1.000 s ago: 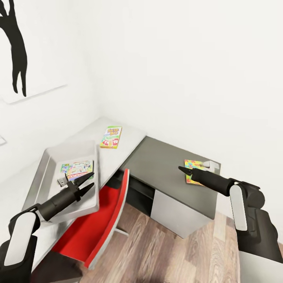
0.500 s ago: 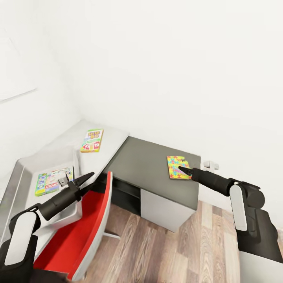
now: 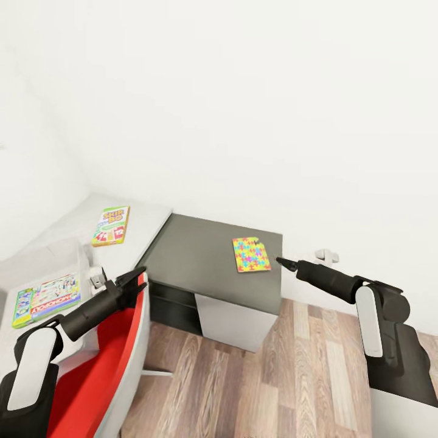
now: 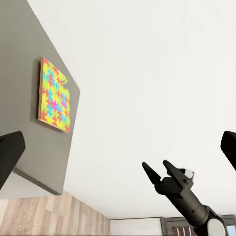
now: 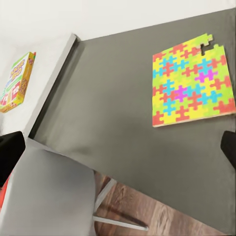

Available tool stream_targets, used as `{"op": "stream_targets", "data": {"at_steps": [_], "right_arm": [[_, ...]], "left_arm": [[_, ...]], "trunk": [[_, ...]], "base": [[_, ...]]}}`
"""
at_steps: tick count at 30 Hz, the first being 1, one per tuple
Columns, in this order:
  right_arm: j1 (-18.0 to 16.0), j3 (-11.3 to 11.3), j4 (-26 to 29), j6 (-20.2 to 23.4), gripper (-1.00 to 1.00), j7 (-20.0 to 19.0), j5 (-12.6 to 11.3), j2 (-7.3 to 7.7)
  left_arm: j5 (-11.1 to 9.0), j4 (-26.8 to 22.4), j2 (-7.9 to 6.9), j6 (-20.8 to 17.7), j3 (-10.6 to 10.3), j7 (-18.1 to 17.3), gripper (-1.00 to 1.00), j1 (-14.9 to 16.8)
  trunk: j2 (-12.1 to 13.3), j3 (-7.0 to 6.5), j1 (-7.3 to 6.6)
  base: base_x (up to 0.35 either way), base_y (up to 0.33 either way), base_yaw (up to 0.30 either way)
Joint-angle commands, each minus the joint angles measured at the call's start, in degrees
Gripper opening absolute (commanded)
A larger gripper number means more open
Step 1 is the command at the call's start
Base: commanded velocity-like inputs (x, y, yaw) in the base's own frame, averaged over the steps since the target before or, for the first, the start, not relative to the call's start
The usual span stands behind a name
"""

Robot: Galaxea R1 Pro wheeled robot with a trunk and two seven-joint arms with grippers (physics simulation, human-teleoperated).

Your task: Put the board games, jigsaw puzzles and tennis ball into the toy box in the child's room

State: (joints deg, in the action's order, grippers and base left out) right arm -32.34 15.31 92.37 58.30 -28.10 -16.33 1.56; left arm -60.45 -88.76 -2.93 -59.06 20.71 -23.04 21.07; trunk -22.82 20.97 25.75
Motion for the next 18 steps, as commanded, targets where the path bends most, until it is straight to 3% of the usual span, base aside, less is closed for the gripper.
{"op": "stream_targets", "data": {"at_steps": [1,18], "right_arm": [[-0.1,0.1,0.0,0.3,1.0,-0.5,0.4,-0.02],[0.0,0.1,0.0,0.3,1.0,-0.5,0.4,-0.04]], "left_arm": [[0.4,0.0,0.0,-0.3,0.1,-0.4,1.0,0.0],[0.6,0.0,-0.05,-0.3,0.0,-0.3,1.0,0.1]], "trunk": [[-0.1,0.09,0.03],[-0.1,0.09,0.03]], "base": [[0.0,0.0,-0.287],[0.0,0.0,-0.287]]}}
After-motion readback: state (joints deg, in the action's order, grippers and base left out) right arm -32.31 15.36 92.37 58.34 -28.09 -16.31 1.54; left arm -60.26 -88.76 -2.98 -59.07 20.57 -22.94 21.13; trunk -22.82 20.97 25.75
